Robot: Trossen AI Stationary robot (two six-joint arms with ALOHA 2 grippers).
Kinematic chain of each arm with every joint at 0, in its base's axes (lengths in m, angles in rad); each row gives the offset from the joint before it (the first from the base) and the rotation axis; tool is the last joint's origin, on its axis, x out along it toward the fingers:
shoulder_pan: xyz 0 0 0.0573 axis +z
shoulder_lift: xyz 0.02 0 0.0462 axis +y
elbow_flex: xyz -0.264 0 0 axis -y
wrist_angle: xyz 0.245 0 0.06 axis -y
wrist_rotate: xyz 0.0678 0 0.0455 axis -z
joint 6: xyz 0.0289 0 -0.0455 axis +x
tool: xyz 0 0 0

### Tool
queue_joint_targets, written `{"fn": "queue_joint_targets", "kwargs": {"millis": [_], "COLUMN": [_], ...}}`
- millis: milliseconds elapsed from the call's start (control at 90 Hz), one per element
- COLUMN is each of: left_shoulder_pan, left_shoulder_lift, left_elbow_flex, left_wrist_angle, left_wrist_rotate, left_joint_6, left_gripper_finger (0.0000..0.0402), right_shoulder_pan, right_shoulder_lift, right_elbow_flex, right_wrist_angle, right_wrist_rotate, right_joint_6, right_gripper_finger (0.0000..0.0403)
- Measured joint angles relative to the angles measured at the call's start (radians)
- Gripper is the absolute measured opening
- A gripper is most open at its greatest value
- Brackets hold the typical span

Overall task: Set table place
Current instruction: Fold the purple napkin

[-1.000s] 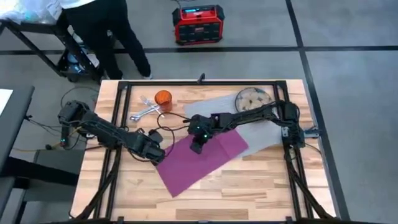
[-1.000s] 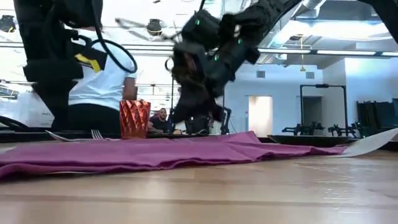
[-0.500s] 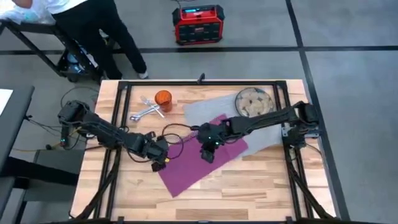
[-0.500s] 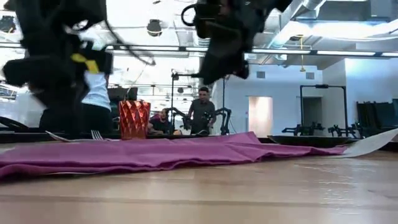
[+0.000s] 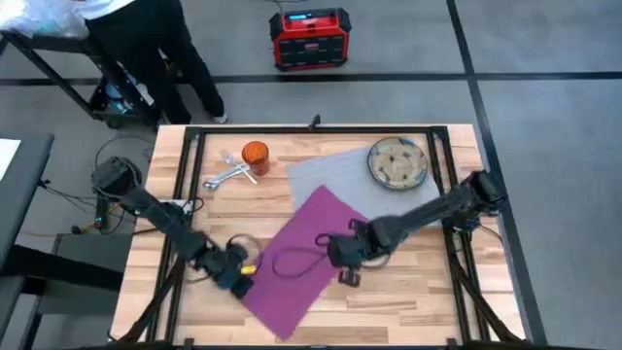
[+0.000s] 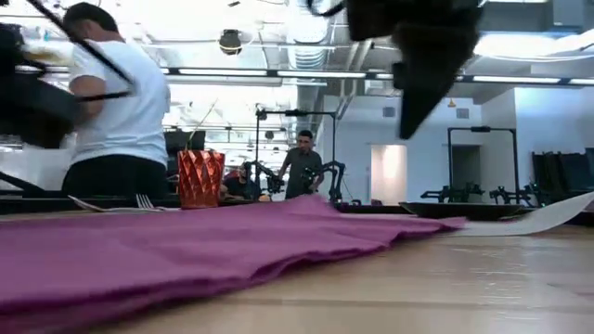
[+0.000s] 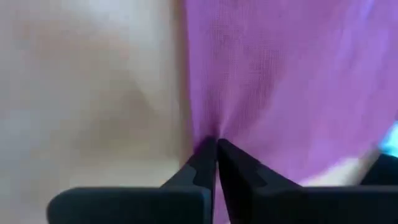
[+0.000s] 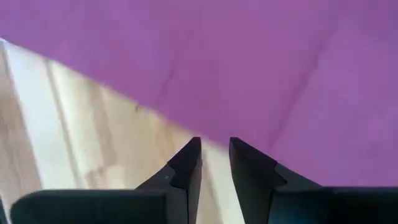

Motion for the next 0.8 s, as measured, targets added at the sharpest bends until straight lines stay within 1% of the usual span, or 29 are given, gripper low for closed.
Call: {"fn": "queue_joint_targets", "kwargs": {"millis": [44, 89, 178, 233, 300, 356, 422, 489, 589, 722, 800], "left_shoulder_pan": [-0.048, -0.089, -0.130, -0.122, -0.093, -0.059, 0.000, 0.065, 0.171, 0.304, 0.369], "left_shoulder_lift": [0.011, 0.024, 0.023, 0.023, 0.019, 0.019, 0.019, 0.020, 0.020, 0.021, 0.021], "left_elbow_flex": [0.013, 0.035, 0.086, 0.124, 0.162, 0.194, 0.227, 0.245, 0.251, 0.251, 0.251], "left_wrist_angle": [0.053, 0.095, 0.100, 0.109, 0.129, 0.153, 0.146, 0.118, 0.025, -0.143, -0.223], "left_wrist_rotate": [-0.034, -0.090, -0.266, -0.383, -0.522, -0.573, -0.562, -0.517, -0.427, -0.230, -0.098], "left_joint_6": [-0.074, -0.104, -0.100, -0.045, 0.066, 0.184, 0.309, 0.428, 0.590, 0.796, 0.906], "left_gripper_finger": [0.0000, 0.0000, 0.0000, 0.0000, 0.0000, 0.0000, 0.0000, 0.0000, 0.0000, 0.0000, 0.0000], "right_shoulder_pan": [0.024, 0.044, 0.069, 0.075, 0.075, 0.075, 0.074, 0.062, 0.022, -0.050, -0.081], "right_shoulder_lift": [0.000, 0.000, -0.006, -0.013, -0.021, -0.024, -0.026, -0.026, -0.014, -0.012, -0.014], "right_elbow_flex": [0.000, 0.000, 0.000, 0.000, 0.000, 0.000, 0.000, -0.006, -0.054, -0.169, -0.213], "right_wrist_angle": [0.002, 0.006, 0.013, 0.038, 0.069, 0.113, 0.135, 0.184, 0.282, 0.420, 0.440], "right_wrist_rotate": [0.020, 0.046, 0.091, 0.104, 0.105, 0.105, 0.105, 0.098, 0.041, 0.001, -0.003], "right_joint_6": [0.016, 0.027, 0.054, 0.067, 0.072, 0.078, 0.078, 0.076, 0.075, 0.151, 0.189], "right_gripper_finger": [0.0069, 0.0069, 0.0069, 0.0069, 0.0069, 0.0069, 0.0069, 0.0069, 0.0059, 0.0013, 0.0006]}}
